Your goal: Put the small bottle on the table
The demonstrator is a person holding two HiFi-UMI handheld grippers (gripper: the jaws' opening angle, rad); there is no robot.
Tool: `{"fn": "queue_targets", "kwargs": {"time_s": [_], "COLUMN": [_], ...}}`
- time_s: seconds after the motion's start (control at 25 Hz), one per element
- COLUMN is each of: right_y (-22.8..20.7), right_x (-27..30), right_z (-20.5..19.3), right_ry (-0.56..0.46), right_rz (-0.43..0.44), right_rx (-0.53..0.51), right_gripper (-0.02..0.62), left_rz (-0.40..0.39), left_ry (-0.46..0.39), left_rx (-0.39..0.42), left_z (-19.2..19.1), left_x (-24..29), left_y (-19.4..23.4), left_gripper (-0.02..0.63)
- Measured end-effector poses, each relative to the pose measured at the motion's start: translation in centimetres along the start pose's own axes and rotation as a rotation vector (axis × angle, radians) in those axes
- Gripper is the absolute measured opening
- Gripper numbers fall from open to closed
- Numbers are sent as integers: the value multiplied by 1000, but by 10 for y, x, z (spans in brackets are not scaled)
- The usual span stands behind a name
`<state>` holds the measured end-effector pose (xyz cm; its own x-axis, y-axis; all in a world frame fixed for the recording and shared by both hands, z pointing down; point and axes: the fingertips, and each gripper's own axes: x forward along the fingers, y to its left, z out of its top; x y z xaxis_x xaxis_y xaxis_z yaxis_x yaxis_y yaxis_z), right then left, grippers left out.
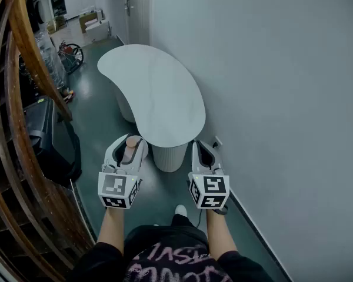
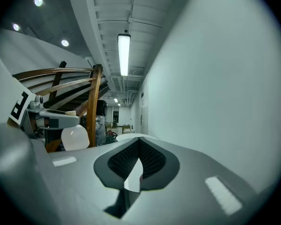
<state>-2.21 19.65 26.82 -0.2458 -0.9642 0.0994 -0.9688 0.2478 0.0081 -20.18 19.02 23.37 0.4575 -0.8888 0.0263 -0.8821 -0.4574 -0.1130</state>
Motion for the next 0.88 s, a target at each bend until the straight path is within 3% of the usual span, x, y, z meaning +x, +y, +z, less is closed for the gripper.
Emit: {"fn": "queue_targets", "kwargs": {"time_s": [0.88], "right_y": [1], "right_x": [-19], "right_z": [-4], "right_ry": [-20], "right_rz": [-45], "right_rx": [10], "right_gripper": [9], "left_rz": [-29], "left_ry": [-17], "left_rx": [-10], "left_z": [2], "left_x": [-12], "left_y": [-4], "left_gripper": [144]}}
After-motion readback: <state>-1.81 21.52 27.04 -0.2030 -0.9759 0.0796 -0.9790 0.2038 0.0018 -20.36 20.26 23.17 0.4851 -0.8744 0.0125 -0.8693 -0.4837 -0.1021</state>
